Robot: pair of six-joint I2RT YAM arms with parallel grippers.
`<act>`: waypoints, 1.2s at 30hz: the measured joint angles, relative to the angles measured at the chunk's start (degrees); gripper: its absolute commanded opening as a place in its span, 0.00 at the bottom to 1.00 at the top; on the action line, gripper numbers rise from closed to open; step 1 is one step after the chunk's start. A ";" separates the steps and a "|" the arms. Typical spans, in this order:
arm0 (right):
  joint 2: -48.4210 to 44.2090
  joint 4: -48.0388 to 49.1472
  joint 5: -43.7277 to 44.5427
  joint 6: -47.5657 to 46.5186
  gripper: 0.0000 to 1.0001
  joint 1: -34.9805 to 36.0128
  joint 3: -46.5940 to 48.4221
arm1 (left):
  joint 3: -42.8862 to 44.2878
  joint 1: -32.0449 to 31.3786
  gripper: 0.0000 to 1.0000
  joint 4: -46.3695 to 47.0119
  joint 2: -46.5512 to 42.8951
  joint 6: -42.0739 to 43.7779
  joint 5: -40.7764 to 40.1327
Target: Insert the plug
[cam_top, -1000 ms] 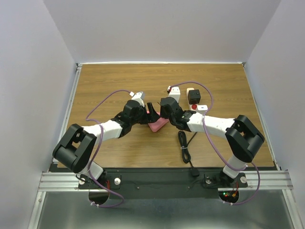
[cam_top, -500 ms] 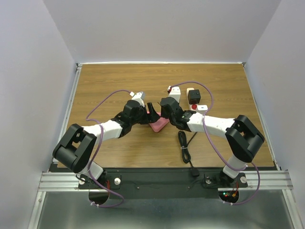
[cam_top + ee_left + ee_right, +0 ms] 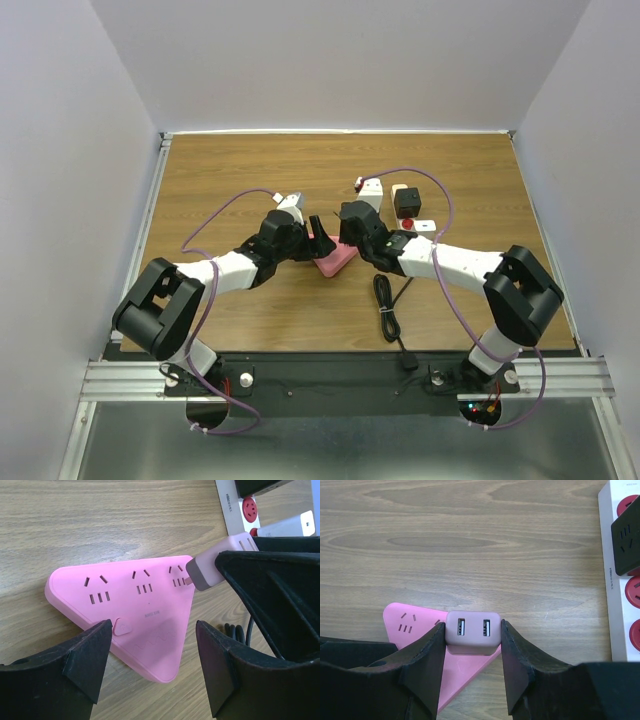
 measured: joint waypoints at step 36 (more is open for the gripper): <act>2.82 -0.11 1.14 -0.63 0.00 0.37 0.00 | 0.00 0.00 0.79 0.07 0.02 0.00 1.01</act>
